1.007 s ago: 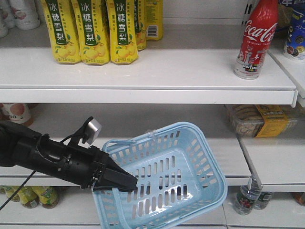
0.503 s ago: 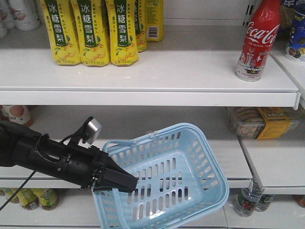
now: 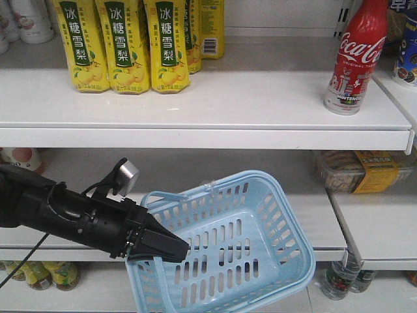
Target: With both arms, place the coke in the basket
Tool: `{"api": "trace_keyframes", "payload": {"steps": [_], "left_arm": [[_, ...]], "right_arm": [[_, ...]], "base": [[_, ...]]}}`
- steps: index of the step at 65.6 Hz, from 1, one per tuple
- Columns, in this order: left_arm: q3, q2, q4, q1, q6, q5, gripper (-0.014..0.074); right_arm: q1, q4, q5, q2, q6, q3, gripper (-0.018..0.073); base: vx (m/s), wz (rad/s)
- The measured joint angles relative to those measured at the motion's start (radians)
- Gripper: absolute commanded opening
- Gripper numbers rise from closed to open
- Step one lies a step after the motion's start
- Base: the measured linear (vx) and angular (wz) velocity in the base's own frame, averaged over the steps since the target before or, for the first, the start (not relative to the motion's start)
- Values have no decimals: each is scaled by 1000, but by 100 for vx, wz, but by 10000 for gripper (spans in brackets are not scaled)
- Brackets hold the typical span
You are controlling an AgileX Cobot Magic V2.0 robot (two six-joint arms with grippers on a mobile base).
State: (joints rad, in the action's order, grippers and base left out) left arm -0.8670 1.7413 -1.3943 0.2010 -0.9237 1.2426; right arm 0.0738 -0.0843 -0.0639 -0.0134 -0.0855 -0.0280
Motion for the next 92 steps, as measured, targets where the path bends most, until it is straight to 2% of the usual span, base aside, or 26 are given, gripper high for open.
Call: {"api": "trace_keyframes", "payload": {"steps": [92], "left_arm": [[0,-2,-15,3,5,33,-6]], "right_arm": [[0,0,0,0,0,0,-9]], "base": [[1,0]]}}
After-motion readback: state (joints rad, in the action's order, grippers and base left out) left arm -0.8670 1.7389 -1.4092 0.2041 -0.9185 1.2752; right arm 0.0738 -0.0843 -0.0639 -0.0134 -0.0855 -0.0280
